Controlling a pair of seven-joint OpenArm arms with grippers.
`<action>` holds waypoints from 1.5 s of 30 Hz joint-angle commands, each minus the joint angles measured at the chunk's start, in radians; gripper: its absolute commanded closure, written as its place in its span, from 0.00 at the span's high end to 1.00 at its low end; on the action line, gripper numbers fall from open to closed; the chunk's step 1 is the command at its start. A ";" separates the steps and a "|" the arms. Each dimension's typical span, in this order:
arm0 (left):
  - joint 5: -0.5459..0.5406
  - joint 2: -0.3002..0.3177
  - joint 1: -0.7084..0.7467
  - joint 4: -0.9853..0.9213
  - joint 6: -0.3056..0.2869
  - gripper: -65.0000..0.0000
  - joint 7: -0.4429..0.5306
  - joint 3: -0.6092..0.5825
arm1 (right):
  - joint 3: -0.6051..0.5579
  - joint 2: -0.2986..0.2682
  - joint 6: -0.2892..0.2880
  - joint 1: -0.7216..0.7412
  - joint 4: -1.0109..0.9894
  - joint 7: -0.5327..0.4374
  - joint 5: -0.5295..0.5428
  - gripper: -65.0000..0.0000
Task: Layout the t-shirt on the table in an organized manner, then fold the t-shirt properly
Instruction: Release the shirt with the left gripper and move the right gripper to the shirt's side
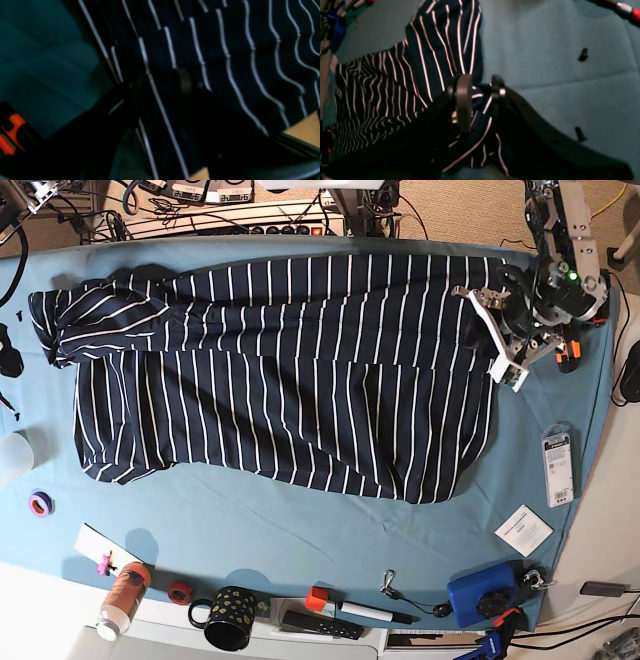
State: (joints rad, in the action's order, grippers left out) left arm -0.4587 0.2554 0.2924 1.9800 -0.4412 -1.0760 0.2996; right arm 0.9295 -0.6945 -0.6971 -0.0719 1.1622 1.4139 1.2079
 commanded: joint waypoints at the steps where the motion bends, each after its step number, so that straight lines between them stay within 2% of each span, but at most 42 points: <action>1: -0.005 0.011 -0.016 -0.008 0.000 0.34 0.011 0.005 | 0.008 -0.034 -0.001 0.008 0.014 -0.018 0.024 0.22; 7: -0.010 0.011 -0.080 -0.150 0.000 0.34 -0.008 0.005 | 0.008 -0.034 -0.001 0.008 0.014 -0.018 0.025 0.22; 11: -0.066 0.011 -0.088 -0.156 0.000 0.33 -0.008 0.005 | 0.008 -0.034 -0.001 0.008 0.014 -0.018 0.024 0.22; 13: -0.103 0.011 -0.091 -0.156 0.000 0.25 -0.007 0.005 | 0.008 -0.034 -0.001 0.008 0.014 -0.018 0.024 0.22; 16: -0.130 0.011 -0.094 -0.156 0.000 0.00 -0.001 0.005 | 0.008 -0.034 -0.001 0.008 0.014 -0.018 0.024 0.22; 20: -0.129 0.011 -0.093 -0.156 0.005 0.00 0.002 0.005 | 0.008 -0.034 -0.001 0.008 0.014 -0.018 0.024 0.22; 24: -0.129 0.011 -0.093 -0.129 0.053 0.00 0.000 0.005 | 0.008 -0.034 -0.001 0.008 0.014 -0.018 0.024 0.22; 29: -0.128 0.011 -0.093 -0.095 0.049 0.00 0.038 0.005 | 0.008 -0.034 -0.001 0.008 0.014 -0.018 0.024 0.22; 35: -0.116 0.011 -0.093 -0.095 0.048 0.00 0.038 0.005 | 0.008 -0.034 -0.001 0.008 0.014 -0.018 0.025 0.22; 36: -0.109 0.011 -0.093 -0.095 0.049 0.02 0.038 0.005 | 0.008 -0.034 -0.001 0.008 0.014 -0.018 0.025 0.22; 38: -0.093 0.011 -0.093 -0.095 0.049 0.20 0.037 0.005 | 0.008 -0.034 -0.001 0.008 0.014 -0.018 0.025 0.22; 40: -0.075 0.014 -0.093 -0.095 0.057 0.30 0.032 0.005 | 0.003 -0.034 -0.001 0.009 0.014 -0.078 0.014 0.22; 45: -0.073 0.061 -0.093 -0.094 0.094 0.30 -0.024 0.005 | -0.089 -0.019 -0.001 0.098 0.014 -0.210 -0.179 0.22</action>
State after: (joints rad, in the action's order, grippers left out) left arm -0.5228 0.3073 0.2073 1.8679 -0.3470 -1.1069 0.3012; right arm 0.8333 -0.6819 -0.6979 0.0143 1.1622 1.2278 0.9981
